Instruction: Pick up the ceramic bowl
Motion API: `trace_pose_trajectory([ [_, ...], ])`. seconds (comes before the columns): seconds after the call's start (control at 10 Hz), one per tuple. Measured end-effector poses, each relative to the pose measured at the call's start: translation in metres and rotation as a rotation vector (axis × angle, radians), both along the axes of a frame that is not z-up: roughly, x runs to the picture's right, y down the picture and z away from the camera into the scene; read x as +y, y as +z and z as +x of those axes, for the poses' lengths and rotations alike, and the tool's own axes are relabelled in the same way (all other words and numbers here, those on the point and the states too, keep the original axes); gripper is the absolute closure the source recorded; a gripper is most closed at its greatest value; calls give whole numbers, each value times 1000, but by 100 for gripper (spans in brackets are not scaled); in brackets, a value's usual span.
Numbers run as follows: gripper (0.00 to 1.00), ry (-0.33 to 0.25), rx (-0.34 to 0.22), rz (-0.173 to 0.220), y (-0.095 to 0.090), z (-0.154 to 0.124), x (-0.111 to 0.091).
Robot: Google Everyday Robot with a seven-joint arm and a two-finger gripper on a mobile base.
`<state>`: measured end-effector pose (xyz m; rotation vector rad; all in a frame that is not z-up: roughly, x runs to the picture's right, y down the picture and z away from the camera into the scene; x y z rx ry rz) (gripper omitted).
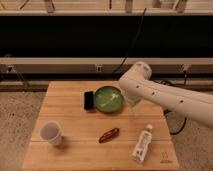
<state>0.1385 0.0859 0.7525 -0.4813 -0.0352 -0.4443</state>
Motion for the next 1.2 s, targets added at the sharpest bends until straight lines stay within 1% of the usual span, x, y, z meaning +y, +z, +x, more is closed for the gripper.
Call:
trace_pose_trajectory([
  [0.1,20,-8,-7,-4,4,-3,3],
  [0.2,20,-21,-26,-9,13,-13,7],
  [0.6,20,-50,-57,-25,29,-21,13],
  [0.8,20,-73,-74,-35,46,-30,20],
  [0.9,20,-77,-84,-38,52,-34,22],
  [1.1,20,-85,-93,-44,56,-34,22],
  [1.2,20,-91,-102,-50,65,-38,24],
])
